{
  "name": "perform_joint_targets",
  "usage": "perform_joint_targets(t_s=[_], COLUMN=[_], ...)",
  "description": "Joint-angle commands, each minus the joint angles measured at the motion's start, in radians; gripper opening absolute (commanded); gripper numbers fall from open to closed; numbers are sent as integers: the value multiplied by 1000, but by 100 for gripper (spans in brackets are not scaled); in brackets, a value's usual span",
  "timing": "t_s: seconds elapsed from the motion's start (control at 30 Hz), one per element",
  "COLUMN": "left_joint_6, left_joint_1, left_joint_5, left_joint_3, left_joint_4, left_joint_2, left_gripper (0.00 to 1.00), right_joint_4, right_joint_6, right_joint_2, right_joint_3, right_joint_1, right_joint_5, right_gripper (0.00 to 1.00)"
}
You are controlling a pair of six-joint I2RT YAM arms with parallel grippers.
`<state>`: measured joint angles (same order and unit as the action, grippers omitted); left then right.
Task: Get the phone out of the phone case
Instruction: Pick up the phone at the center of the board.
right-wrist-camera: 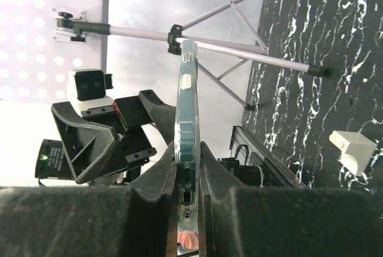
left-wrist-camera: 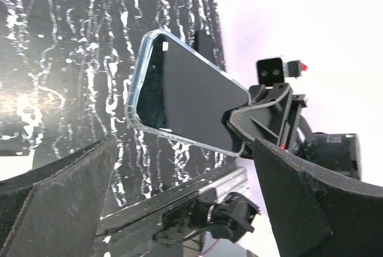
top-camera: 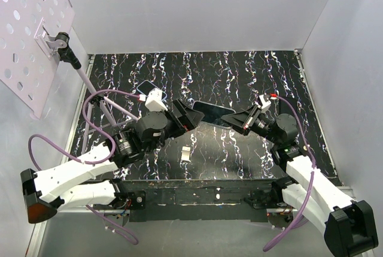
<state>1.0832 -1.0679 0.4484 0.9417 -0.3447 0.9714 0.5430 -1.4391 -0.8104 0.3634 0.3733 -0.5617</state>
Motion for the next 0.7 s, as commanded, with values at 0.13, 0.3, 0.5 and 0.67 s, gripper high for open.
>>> perform_joint_targets(t_s=[0.13, 0.3, 0.5, 0.67], left_joint_6=[89, 78, 67, 66], left_joint_1=[42, 57, 75, 98], left_joint_5=[-119, -146, -169, -211], left_joint_3=[-95, -153, -170, -192], left_joint_4=[330, 495, 559, 673], left_joint_2=[1, 9, 35, 61], left_gripper=[74, 62, 49, 31], right_joint_4=[371, 481, 618, 608], right_joint_6=[-144, -205, -264, -276], right_joint_2=[1, -29, -55, -49], right_joint_3=[-49, -84, -118, -121], right_joint_1=[9, 15, 27, 35], right_joint_5=[2, -7, -9, -32], right_gripper=[1, 1, 1, 1])
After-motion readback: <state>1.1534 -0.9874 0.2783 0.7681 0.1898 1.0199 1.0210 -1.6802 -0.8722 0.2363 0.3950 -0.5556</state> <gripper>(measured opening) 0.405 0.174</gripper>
